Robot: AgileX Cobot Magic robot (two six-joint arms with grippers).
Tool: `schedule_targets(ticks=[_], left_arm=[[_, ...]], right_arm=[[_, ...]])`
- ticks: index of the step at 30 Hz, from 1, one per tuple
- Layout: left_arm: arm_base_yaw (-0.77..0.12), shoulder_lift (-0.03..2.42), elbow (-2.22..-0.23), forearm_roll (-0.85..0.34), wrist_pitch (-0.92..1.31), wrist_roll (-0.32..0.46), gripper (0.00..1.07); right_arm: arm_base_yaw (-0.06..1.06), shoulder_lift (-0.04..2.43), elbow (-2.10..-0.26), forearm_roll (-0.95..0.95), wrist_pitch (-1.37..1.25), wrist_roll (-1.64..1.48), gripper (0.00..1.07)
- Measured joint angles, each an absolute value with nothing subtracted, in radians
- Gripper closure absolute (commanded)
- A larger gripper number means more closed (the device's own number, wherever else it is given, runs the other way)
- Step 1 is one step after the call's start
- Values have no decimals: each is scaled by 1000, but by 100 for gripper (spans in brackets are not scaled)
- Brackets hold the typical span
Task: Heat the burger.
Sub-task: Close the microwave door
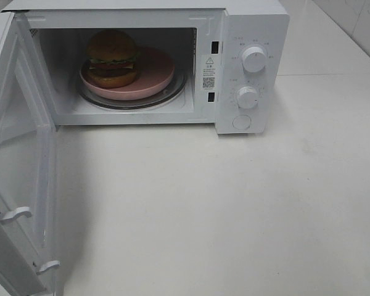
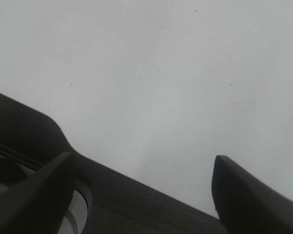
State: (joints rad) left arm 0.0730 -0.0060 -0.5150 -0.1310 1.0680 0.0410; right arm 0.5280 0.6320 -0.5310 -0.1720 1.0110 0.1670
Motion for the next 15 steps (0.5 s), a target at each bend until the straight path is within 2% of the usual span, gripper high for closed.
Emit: schedule_targets(ticks=[15], left_arm=[[73, -6, -515, -131, 1068, 41, 9]], right_arm=[[237, 282, -510, -142, 996, 162, 32]])
